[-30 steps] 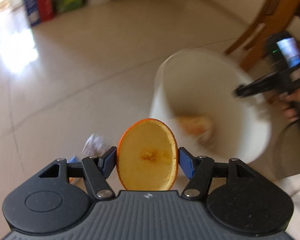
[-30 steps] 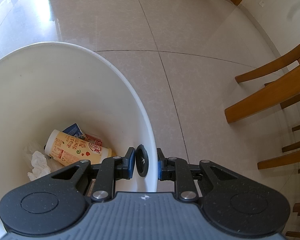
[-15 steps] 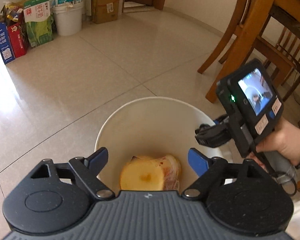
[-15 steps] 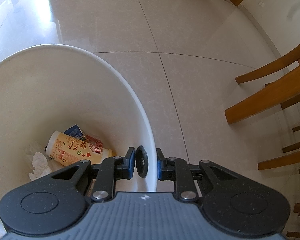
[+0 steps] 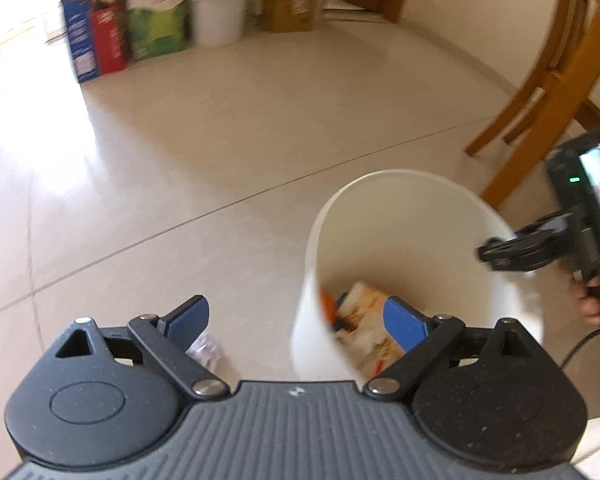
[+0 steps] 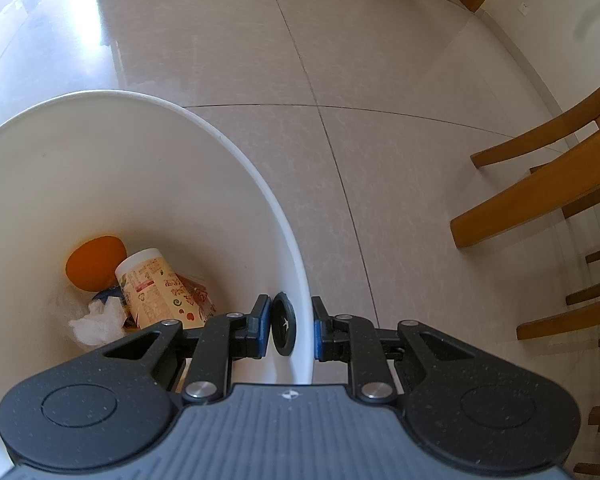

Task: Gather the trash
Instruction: 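Move the left gripper to the blue juice carton and grasp it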

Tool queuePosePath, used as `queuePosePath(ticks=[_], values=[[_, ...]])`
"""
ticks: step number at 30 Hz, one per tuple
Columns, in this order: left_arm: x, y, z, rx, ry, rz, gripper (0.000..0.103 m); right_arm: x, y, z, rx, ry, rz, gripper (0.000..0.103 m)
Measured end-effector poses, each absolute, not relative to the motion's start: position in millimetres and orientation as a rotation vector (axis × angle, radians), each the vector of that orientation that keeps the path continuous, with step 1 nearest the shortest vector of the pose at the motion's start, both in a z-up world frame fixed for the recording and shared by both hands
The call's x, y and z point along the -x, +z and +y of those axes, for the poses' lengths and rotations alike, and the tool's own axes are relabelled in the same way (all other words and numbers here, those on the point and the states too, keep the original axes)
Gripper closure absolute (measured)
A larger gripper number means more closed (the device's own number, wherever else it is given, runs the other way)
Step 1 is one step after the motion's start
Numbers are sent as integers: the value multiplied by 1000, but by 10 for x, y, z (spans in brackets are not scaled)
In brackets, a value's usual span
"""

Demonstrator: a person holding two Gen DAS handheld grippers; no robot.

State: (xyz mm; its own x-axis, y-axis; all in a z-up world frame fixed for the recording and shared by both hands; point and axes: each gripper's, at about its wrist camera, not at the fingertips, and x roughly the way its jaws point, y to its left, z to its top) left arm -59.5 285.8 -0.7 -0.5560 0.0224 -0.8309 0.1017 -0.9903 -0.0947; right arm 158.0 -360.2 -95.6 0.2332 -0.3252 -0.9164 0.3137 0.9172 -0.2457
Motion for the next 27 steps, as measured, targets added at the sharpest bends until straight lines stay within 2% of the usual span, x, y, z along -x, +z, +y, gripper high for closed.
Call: queuePosePath(ticks=[13,19,23,27], values=[[395,-608,2119,-1453,-2528,259,9,-1559,-965,-3605,19,-437,1258,79],[440,-1181,1751,-1477,-2479,317,9,-1556,-976,-3600,32,-436,1256,79],[473,-1613,1506,-1472,-2401,462,9,-1561,-981,-3594,30,-435,1257,79],[532,-1979,1349,-1458,-2310,482,9,-1560,-981,-3597,26,-437,1257,79]])
